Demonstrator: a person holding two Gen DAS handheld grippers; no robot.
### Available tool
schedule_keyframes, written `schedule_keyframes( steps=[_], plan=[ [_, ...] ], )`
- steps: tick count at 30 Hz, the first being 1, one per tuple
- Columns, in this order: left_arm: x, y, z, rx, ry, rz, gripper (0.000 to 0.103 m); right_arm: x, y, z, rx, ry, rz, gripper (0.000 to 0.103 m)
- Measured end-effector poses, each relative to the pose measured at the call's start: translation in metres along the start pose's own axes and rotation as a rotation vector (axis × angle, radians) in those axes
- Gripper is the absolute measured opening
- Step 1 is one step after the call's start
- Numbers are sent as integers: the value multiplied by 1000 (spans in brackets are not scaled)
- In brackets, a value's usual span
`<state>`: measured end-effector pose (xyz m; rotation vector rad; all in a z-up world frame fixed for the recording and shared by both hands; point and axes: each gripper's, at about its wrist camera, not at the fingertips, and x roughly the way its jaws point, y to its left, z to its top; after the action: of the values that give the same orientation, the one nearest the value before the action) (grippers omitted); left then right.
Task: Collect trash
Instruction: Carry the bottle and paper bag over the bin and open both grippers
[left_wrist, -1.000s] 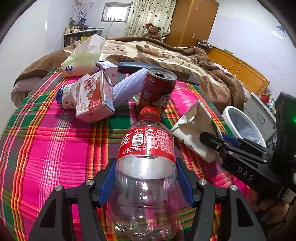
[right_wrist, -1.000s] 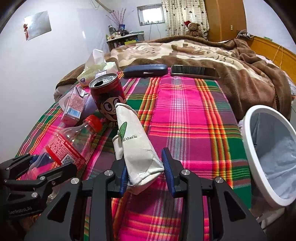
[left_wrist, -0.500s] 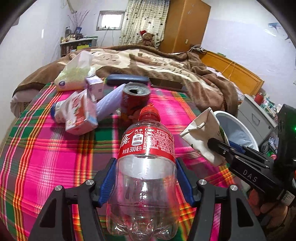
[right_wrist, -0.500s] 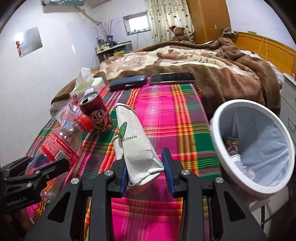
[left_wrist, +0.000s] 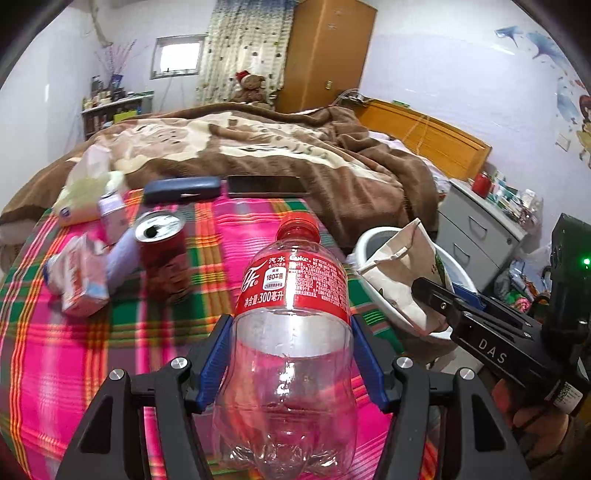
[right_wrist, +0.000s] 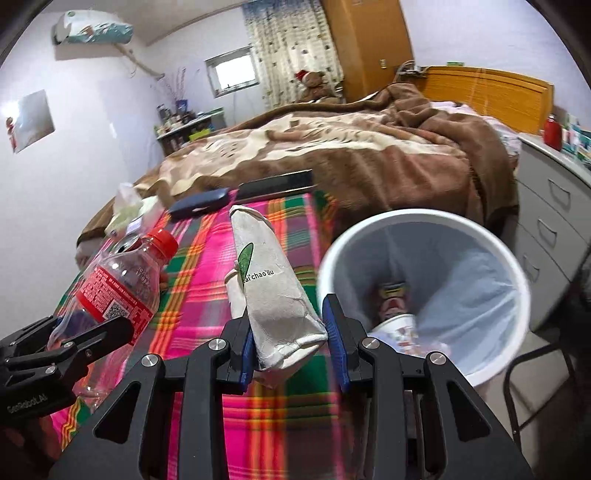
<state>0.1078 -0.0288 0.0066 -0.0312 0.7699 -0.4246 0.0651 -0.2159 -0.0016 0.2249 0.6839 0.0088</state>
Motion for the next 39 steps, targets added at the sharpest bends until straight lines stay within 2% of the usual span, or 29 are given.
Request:
schedule_keyframes(
  steps=[9, 17, 27, 33, 39],
  plan=[
    [30, -51, 24, 59, 14, -93, 63, -4, -44, 9, 58, -20, -124, 35],
    [64, -87, 38, 85, 57, -177, 63, -2, -76, 13, 114, -10, -195, 35],
    [114, -124, 50, 136, 117, -194, 63, 15, -104, 11, 124, 60, -266, 35],
    [138, -135, 55, 129, 154, -212, 63, 21, -113, 10, 125, 94, -269, 35],
    [139, -140, 58, 134, 122, -229, 66, 25, -114, 7, 100, 120, -278, 38]
  ],
)
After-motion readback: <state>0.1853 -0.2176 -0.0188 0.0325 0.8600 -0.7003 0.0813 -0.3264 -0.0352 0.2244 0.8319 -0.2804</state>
